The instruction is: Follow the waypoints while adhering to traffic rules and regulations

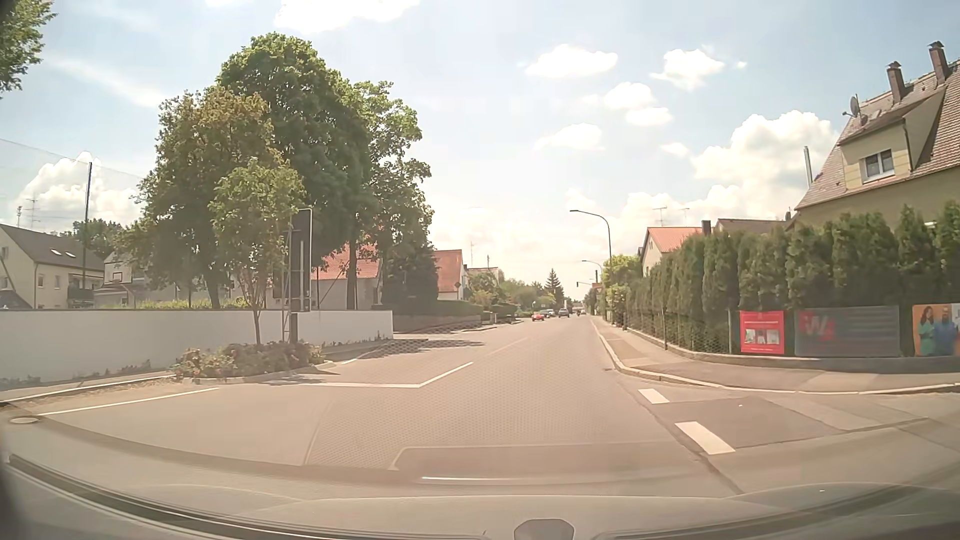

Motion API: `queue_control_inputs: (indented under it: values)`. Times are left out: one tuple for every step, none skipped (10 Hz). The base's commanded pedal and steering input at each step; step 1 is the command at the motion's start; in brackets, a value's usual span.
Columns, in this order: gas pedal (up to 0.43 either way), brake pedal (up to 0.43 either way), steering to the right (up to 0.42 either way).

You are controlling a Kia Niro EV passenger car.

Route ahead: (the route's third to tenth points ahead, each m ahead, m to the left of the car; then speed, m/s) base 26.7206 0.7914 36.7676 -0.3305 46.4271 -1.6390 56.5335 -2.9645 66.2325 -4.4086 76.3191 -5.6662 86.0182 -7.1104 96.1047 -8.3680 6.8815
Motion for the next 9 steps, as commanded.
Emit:
queue_control_inputs:
  values:
    - [0.15,0.0,0.041]
    - [0.15,0.0,0.039]
    - [0.15,0.0,0.037]
    - [0.157,0.0,0.036]
    - [0.169,0.0,0.036]
    - [0.169,0.0,0.037]
    - [0.177,0.0,0.036]
    - [0.189,0.0,0.035]
    - [0.189,0.0,0.034]
